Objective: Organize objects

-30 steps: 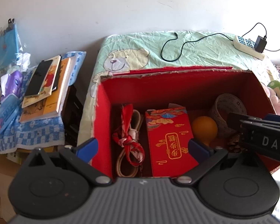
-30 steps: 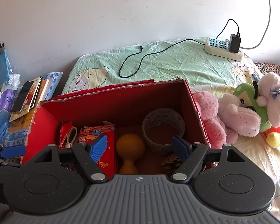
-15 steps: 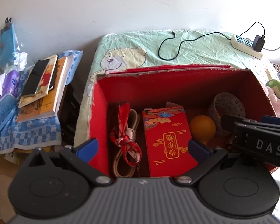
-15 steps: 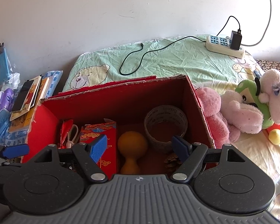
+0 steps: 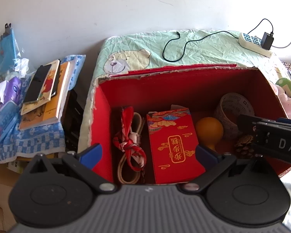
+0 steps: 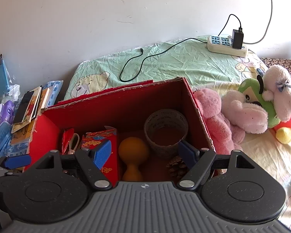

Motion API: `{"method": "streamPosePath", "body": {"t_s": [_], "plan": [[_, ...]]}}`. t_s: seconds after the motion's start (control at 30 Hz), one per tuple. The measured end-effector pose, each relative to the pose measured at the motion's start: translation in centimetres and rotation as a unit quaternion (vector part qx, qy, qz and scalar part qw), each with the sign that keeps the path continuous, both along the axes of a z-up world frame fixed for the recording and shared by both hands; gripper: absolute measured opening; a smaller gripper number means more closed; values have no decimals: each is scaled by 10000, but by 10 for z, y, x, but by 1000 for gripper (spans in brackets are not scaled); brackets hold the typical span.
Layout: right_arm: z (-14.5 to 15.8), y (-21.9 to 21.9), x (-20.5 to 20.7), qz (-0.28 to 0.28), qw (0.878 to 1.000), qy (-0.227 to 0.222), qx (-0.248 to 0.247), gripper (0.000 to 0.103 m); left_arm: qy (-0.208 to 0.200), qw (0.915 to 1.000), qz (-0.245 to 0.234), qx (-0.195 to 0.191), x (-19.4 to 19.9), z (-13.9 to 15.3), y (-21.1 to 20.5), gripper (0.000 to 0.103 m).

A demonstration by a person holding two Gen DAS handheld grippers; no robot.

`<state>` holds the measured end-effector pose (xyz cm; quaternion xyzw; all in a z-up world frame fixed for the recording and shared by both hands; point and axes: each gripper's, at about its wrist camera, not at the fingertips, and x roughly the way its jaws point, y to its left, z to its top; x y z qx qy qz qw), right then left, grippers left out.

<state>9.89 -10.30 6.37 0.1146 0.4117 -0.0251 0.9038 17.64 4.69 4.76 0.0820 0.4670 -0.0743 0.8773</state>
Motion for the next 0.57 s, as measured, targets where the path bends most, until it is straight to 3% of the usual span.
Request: {"method": "streamPosePath", "body": {"t_s": [0.57], "plan": [[4, -6, -15, 36, 9998, -160, 141, 79, -177, 9998, 23, 42, -12, 6, -2, 100]]}}
